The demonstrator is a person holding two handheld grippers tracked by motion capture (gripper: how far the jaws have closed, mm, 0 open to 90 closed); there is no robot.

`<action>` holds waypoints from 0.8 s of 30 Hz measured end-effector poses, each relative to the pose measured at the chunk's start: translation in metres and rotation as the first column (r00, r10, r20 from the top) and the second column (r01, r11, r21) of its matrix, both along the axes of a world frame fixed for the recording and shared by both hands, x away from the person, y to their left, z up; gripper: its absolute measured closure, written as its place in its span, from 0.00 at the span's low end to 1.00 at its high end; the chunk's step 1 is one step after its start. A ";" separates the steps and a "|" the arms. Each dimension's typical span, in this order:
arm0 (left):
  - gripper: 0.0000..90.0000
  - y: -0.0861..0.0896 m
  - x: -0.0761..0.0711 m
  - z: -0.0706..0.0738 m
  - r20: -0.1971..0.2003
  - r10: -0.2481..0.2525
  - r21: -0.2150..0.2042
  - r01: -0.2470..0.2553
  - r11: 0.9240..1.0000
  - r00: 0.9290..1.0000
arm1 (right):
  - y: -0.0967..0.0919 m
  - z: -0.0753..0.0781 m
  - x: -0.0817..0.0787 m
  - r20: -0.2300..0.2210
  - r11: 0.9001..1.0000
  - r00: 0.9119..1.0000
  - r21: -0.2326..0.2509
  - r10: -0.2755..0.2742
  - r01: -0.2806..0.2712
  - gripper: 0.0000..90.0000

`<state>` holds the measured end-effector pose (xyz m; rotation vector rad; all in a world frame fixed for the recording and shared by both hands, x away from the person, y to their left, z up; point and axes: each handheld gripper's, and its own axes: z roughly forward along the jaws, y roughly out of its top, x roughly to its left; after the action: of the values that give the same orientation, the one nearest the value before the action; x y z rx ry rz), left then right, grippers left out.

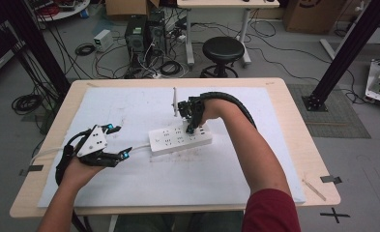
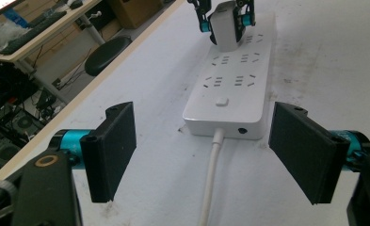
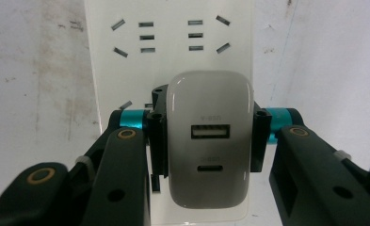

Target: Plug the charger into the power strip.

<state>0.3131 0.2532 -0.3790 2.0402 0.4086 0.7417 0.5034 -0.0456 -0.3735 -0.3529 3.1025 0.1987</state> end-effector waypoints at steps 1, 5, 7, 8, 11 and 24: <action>0.26 0.001 0.000 0.000 -0.002 0.001 0.001 -0.001 1.000 1.000 | -0.001 0.000 0.000 0.002 1.000 1.000 0.006 0.000 0.000 0.70; 0.26 0.005 0.000 0.000 -0.003 0.008 0.004 -0.008 1.000 1.000 | -0.002 0.000 -0.002 0.029 1.000 0.999 0.009 -0.015 0.015 0.53; 0.26 0.005 0.000 0.000 -0.002 0.009 0.000 -0.009 1.000 1.000 | -0.004 0.000 -0.001 0.045 0.999 0.999 0.039 -0.031 0.029 0.46; 0.26 0.007 0.002 0.002 0.001 0.010 0.000 -0.010 1.000 1.000 | -0.011 0.007 -0.003 0.030 0.993 0.997 0.103 -0.066 0.062 0.47; 0.26 0.007 0.003 0.005 0.005 0.009 -0.012 -0.009 1.000 1.000 | -0.020 0.019 -0.010 0.020 0.978 0.994 0.182 -0.110 0.104 0.44; 0.26 0.005 0.011 0.017 -0.003 -0.040 -0.046 0.040 0.998 0.999 | -0.070 0.059 -0.055 -0.023 0.798 0.937 0.518 -0.349 0.309 0.24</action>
<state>0.3239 0.2578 -0.3617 2.0016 0.3822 0.6984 0.4485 -0.1156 -0.3149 0.1931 2.8109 0.9527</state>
